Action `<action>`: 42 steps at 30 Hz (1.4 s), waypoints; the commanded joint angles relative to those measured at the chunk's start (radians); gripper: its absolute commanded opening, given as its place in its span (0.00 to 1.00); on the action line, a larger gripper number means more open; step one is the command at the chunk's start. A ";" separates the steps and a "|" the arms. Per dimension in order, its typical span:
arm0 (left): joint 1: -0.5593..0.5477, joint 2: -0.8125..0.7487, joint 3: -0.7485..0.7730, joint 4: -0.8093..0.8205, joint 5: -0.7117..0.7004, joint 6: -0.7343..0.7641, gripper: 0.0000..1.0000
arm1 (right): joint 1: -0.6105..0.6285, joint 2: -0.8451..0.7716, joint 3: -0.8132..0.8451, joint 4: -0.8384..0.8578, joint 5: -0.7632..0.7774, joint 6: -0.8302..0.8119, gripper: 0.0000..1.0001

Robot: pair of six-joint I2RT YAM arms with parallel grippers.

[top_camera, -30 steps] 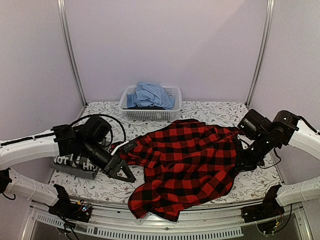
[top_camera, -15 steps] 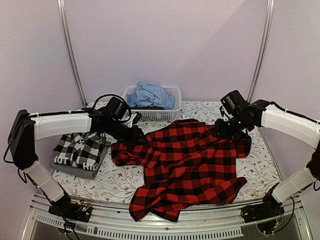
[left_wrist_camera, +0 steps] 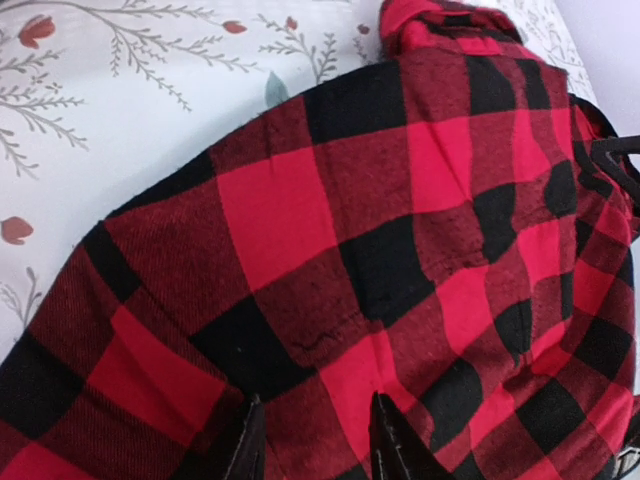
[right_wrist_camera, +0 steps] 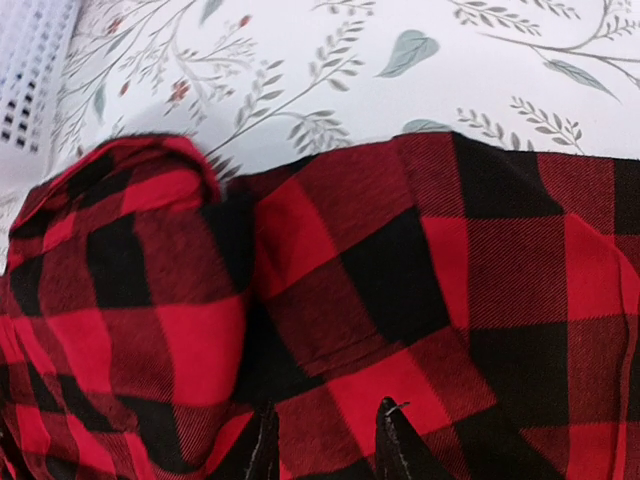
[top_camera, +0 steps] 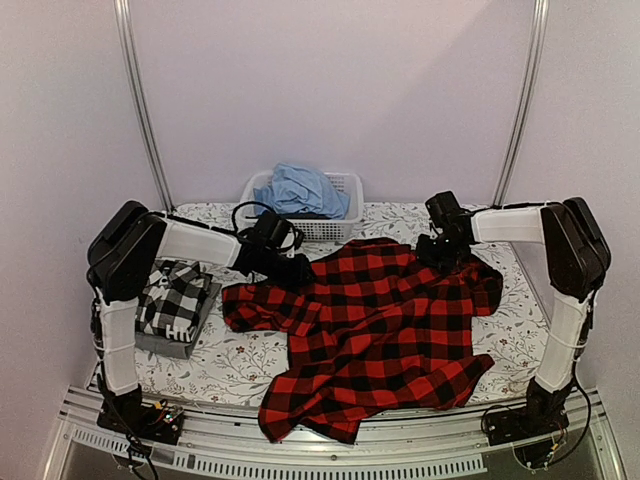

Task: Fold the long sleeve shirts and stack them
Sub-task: Flatten out the crumpled shirt at the center of the board.

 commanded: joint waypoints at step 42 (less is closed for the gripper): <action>0.298 0.136 0.141 -0.072 0.010 0.043 0.42 | -0.141 0.200 0.413 -0.098 -0.184 -0.146 0.46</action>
